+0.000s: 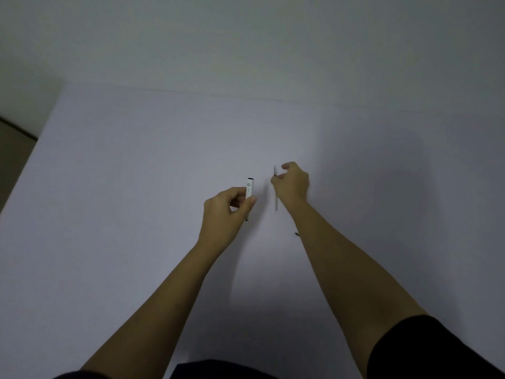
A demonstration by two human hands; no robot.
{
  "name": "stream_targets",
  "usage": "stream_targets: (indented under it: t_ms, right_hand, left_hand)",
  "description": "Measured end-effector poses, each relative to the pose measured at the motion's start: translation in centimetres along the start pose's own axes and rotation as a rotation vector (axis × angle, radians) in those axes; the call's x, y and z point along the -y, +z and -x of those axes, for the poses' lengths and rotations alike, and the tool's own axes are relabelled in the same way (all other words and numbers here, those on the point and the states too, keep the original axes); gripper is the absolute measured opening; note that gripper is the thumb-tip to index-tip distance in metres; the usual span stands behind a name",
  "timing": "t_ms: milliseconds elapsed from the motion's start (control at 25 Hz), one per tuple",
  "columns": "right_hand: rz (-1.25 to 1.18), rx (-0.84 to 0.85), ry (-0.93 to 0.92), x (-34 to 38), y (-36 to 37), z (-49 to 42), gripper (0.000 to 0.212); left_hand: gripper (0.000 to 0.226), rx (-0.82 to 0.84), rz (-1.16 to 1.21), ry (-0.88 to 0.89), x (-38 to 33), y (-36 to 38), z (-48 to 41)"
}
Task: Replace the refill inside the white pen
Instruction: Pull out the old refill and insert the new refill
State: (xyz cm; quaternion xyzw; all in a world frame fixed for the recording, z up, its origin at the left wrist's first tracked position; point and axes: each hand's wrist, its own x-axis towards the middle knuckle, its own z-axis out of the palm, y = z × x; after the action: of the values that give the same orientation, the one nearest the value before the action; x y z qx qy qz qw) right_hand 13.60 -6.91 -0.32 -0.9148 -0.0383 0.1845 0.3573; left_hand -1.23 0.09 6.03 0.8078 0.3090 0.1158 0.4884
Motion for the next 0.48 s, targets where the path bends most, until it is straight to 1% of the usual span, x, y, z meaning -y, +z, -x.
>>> stream_targets:
  t_ms: [80, 200, 280, 360, 480]
  right_hand:
    - [-0.209, -0.002, 0.026, 1.3, -1.4, 0.6, 0.030]
    - [-0.702, 0.045, 0.017, 2.7, -4.4, 2.6, 0.023]
    - [-0.910, 0.074, 0.005, 3.1, -6.1, 4.1, 0.021]
    - [-0.990, 0.080, -0.009, 3.4, -7.4, 5.8, 0.021]
    - [-1.021, 0.061, -0.032, 3.6, -8.6, 7.9, 0.019]
  left_hand:
    - [0.015, 0.003, -0.023, 0.010, 0.2, -0.4, 0.3]
    - [0.016, 0.016, -0.069, 0.034, 0.1, -0.9, 1.1]
    - [0.019, 0.018, -0.091, 0.055, -0.4, -1.0, 1.6]
    - [0.020, 0.021, -0.105, 0.096, -1.2, -1.3, 2.2]
    - [0.021, 0.038, -0.107, 0.144, -2.3, -1.6, 3.2]
